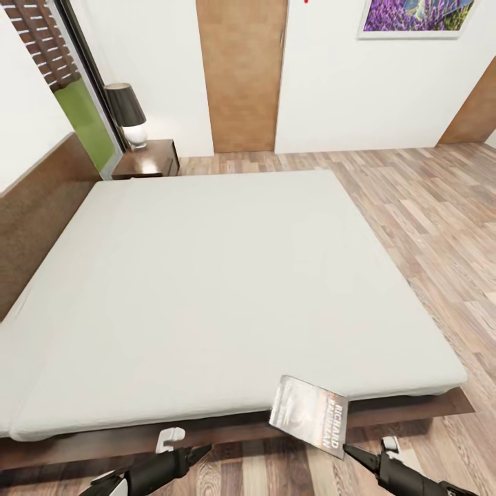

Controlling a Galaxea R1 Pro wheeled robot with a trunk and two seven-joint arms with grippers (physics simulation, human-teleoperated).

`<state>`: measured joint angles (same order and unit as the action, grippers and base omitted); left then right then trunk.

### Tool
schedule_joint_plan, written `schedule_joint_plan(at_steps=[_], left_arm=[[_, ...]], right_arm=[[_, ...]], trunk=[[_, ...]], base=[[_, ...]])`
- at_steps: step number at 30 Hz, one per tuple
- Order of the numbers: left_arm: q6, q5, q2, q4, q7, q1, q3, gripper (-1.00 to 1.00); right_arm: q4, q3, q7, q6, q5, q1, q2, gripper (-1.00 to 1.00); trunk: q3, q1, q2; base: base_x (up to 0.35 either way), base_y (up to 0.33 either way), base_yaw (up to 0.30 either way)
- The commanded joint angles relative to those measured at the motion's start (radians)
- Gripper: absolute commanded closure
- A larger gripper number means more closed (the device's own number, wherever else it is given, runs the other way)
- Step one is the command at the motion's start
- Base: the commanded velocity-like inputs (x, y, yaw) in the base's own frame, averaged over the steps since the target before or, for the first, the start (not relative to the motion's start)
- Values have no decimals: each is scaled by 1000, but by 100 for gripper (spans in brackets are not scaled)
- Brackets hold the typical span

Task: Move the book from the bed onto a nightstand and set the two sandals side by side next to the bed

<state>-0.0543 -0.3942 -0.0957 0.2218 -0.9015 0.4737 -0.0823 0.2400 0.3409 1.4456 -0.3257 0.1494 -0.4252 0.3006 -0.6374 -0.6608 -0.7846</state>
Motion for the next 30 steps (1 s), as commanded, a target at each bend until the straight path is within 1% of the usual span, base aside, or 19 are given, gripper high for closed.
schedule_joint_plan(at_steps=[1,3,4,6,10,15,17,20,23,30], left_arm=[[-6,-8,-1,0,-2,0,-8,-100],[-6,2,-1,0,-3,0,-8,-100],[-6,8,0,-1,-3,1,-8,-100],[-6,11,0,-1,-2,0,-8,-100],[-6,13,2,-1,-2,0,-8,-100],[-6,12,1,-1,-2,0,-8,-100],[-6,11,1,-1,-2,0,-8,-100],[-4,10,1,-9,1,0,-8,-100],[-1,13,1,-36,2,0,-8,-100],[2,15,1,-44,3,0,-8,-100]], right_arm=[[0,1,2,-10,-20,0,7,100],[-1,1,2,-8,-72,0,21,100],[-1,1,2,-4,-87,0,26,100],[-1,1,2,4,-96,0,29,100],[-1,1,1,13,-101,0,30,100],[-1,1,1,87,-102,1,31,100],[-1,1,2,99,-102,1,31,100],[-1,1,1,106,-102,0,31,100],[-1,1,0,108,-102,1,30,100],[-1,1,-1,109,-102,1,29,100]], trunk=[[3,4,7],[9,11,21],[12,15,28],[18,23,42],[21,23,42],[29,23,42],[32,23,42],[37,23,42],[42,23,42],[53,23,42]], base=[[0,0,0],[0,0,0],[0,0,0],[0,0,0],[0,0,0],[0,0,0],[0,0,0],[0,0,0],[0,0,0],[0,0,0]])
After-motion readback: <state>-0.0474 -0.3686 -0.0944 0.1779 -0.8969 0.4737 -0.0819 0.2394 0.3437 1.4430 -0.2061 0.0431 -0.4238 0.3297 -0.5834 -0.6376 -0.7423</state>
